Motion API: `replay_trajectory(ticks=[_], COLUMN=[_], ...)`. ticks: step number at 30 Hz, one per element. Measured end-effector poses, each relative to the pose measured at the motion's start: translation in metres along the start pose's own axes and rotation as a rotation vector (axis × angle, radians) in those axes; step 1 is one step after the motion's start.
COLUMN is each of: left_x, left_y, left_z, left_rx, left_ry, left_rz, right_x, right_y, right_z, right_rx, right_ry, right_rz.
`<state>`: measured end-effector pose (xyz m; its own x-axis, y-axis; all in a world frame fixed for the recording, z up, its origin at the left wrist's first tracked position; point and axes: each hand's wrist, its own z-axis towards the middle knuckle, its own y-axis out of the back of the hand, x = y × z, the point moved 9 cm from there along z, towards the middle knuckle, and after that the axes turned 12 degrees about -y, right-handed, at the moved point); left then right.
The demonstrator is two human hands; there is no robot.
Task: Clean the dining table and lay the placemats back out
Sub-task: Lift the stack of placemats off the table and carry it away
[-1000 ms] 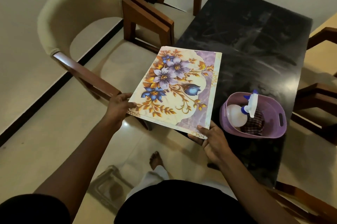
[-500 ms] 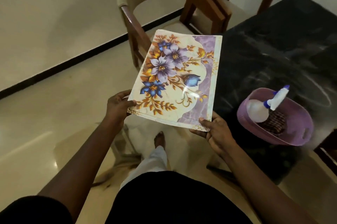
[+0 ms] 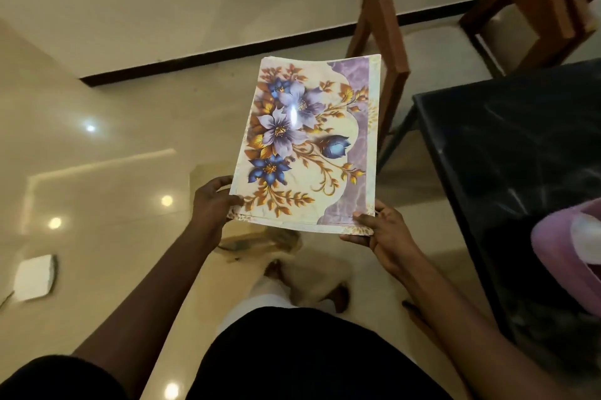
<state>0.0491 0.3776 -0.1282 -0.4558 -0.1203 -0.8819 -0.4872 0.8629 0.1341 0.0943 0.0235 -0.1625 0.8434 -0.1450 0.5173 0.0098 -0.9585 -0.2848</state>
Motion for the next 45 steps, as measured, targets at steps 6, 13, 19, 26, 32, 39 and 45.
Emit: replay_trajectory(ticks=[6, 13, 19, 26, 32, 39, 45], left_x=[0.042, 0.088, 0.136, 0.181, 0.216, 0.238, 0.255], left_y=[0.085, 0.157, 0.196, 0.208, 0.217, 0.223, 0.224], left_z=[0.004, 0.040, 0.078, 0.111, 0.120, 0.123, 0.118], left_rx=[-0.132, -0.186, -0.198, -0.183, -0.184, -0.162, -0.126], left_ry=[0.086, 0.170, 0.257, 0.335, 0.405, 0.445, 0.530], left_rz=[-0.058, -0.093, -0.132, -0.093, -0.057, -0.003, -0.005], right_x=[-0.030, -0.078, -0.118, -0.150, -0.168, -0.190, -0.198], right_y=[-0.070, -0.141, -0.173, -0.182, -0.182, -0.169, -0.160], right_z=[0.038, 0.097, 0.151, 0.193, 0.211, 0.229, 0.231], right_rx=[0.023, -0.027, -0.093, -0.183, -0.237, -0.331, -0.423], right_ry=[-0.073, -0.168, -0.246, -0.311, -0.373, -0.441, -0.467], right_rz=[-0.145, -0.222, -0.262, -0.350, -0.395, -0.484, -0.535])
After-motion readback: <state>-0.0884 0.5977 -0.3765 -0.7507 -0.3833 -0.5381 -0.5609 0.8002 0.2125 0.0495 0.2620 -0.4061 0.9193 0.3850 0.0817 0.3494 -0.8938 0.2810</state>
